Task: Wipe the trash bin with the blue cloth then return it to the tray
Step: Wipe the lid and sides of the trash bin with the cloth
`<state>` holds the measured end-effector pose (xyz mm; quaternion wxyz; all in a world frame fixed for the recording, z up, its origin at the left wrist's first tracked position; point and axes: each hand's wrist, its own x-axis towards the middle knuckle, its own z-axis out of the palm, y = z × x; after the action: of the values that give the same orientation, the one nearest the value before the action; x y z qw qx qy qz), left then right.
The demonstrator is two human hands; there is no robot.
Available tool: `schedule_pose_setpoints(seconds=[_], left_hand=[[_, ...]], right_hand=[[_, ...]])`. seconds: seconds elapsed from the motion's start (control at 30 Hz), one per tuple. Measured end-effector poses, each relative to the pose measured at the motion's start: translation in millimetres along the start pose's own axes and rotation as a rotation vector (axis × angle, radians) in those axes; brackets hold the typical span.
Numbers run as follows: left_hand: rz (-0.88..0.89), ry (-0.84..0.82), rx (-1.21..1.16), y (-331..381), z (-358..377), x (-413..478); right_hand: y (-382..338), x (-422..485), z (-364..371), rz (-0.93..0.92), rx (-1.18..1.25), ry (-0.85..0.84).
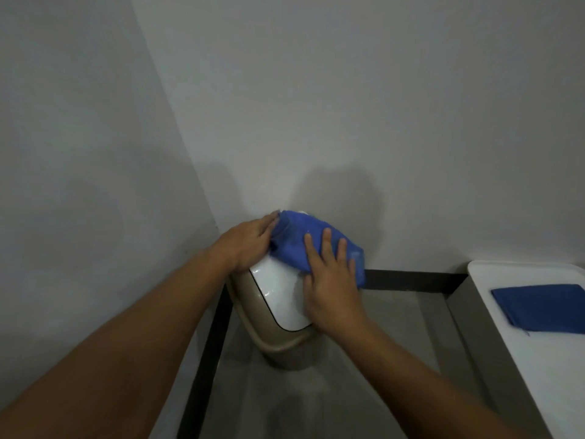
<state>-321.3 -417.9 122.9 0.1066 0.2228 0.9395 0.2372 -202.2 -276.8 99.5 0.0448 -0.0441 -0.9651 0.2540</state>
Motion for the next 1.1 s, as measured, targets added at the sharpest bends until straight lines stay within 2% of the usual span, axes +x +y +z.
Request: schedule_pose_setpoints(seconds=[0.07, 0.13, 0.23, 0.3, 0.37, 0.4, 0.47, 0.5, 0.57, 0.67, 0.73, 0.77, 0.9, 0.97, 1.0, 1.03, 1.07, 1.1], left_hand=[[0.017, -0.008, -0.013, 1.0, -1.8, 3.5], [0.029, 0.019, -0.041, 1.6, -1.7, 6.1], [0.039, 0.108, -0.080, 1.1, -1.2, 10.4], [0.029, 0.143, -0.107, 0.3, -2.1, 13.2], [0.034, 0.217, -0.133, 2.0, -1.2, 12.8], [0.038, 0.296, -0.130, 3.5, -0.7, 10.6], [0.018, 0.511, -0.126, 5.4, -1.2, 0.5], [-0.011, 0.616, -0.158, 6.0, -1.9, -6.1], [-0.085, 0.715, -0.273, 8.1, 0.1, -17.0], [-0.185, 0.543, -0.321, 16.9, 16.0, -24.1], [-0.203, 0.462, -0.215, 21.7, 30.5, -24.6], [-0.202, 0.468, -0.167, 21.8, 35.3, -24.4], [-0.175, 0.511, -0.108, 15.8, 34.9, -19.9], [-0.160, 0.493, -0.104, 12.9, 31.3, -15.7], [-0.152, 0.477, -0.107, 11.3, 29.2, -13.7], [-0.140, 0.458, -0.110, 9.7, 27.5, -11.7], [-0.120, 0.437, -0.109, 8.0, 26.5, -10.0], [-0.092, 0.413, -0.108, 6.1, 26.2, -8.0]], right_hand=[[-0.5, -14.9, 15.0, -0.030, -0.004, 0.010], [-2.7, -35.5, 27.1, -0.067, 0.056, -0.055], [-7.8, -64.0, 25.0, -0.139, 0.295, -0.152], [-8.3, -60.3, 4.2, -0.068, 0.466, -0.079], [-5.3, -38.7, -26.0, 0.200, 0.759, 0.037], [-1.2, -26.4, -44.8, 0.319, 0.919, 0.111], [10.7, -6.6, -81.5, 0.321, 1.017, 0.331], [16.5, 3.1, -96.3, 0.274, 0.997, 0.419], [23.3, 21.6, -112.1, 0.186, 0.894, 0.460], [24.4, 43.7, -91.4, 0.077, 0.600, 0.280], [28.2, 35.8, -54.1, 0.008, 0.442, 0.080], [31.0, 26.4, -36.5, -0.007, 0.383, 0.041], [38.8, -24.7, 13.7, 0.030, 0.287, 0.006], [29.9, -54.6, 37.6, 0.021, 0.101, 0.022], [16.9, -64.0, 38.2, 0.039, 0.128, -0.040], [13.0, -73.9, 48.5, -0.008, 0.102, -0.020], [3.0, -76.8, 51.1, -0.015, 0.237, -0.034], [4.4, -81.0, 61.0, -0.062, 0.166, 0.039]])
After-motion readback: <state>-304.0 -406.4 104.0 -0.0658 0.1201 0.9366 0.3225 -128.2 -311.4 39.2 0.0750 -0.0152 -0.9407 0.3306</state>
